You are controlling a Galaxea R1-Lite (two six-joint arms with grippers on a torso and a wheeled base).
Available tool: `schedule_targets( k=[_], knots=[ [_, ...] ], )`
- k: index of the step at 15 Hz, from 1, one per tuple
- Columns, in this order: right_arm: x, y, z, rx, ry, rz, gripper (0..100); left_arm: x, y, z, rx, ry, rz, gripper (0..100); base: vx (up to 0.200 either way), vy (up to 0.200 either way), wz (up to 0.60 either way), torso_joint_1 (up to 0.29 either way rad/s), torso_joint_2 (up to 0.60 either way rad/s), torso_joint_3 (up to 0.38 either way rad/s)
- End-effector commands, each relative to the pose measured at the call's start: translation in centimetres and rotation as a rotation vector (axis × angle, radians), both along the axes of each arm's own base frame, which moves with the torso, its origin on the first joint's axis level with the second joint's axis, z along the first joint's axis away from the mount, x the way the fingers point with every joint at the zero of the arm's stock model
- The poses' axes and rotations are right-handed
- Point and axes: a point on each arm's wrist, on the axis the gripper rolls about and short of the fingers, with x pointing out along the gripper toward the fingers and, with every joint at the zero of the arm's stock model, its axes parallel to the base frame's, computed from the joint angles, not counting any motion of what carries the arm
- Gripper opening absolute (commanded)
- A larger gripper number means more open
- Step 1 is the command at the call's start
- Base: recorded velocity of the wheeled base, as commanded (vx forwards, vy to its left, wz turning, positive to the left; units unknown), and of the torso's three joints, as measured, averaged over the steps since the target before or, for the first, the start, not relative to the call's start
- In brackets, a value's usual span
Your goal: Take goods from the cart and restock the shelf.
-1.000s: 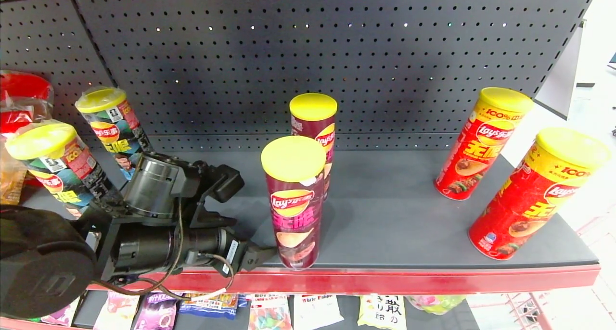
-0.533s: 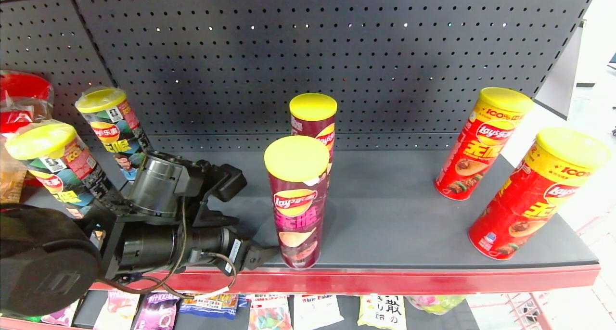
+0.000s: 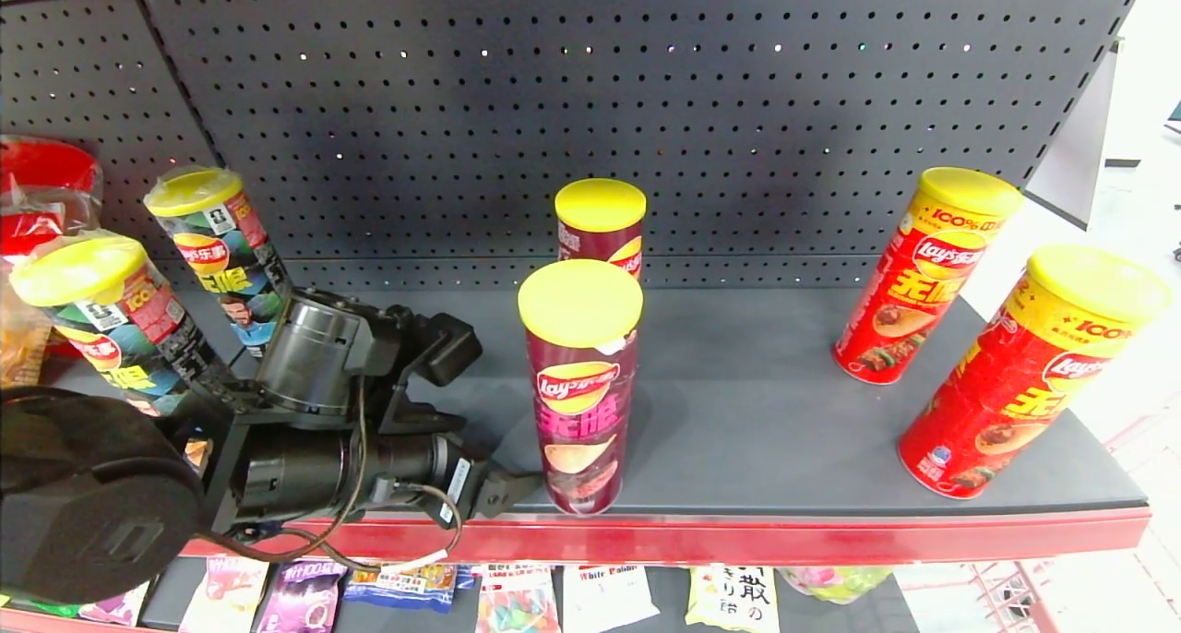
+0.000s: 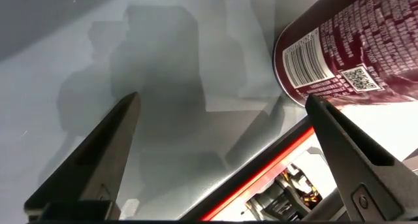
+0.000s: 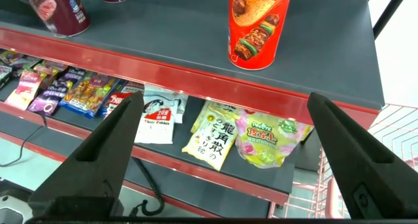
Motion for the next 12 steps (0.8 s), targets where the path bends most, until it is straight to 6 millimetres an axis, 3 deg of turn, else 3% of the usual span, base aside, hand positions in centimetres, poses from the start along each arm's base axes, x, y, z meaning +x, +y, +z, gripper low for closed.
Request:
schedule_targets(
  k=[1,8,10,12],
  knots=[
    [0.0,0.0,0.0,0.0,0.0,0.001,100,0.1,-0.1,0.0,0.0,0.0,0.0,100,0.0,0.0,0.0,0.0,0.0,0.0],
    [0.0,0.0,-0.1,-0.002,0.002,0.001,100,-0.2,0.2,0.3,-0.008,-0.009,0.005,100,0.0,0.0,0.0,0.0,0.0,0.0],
    [0.0,0.0,-0.3,-0.003,0.005,0.001,100,-1.6,1.3,0.9,-0.019,-0.025,0.014,100,0.0,0.0,0.0,0.0,0.0,0.0],
    [0.0,0.0,-0.5,-0.007,0.025,0.003,100,-6.3,4.3,1.5,-0.038,-0.071,0.029,100,0.0,0.0,0.0,0.0,0.0,0.0]
  ],
)
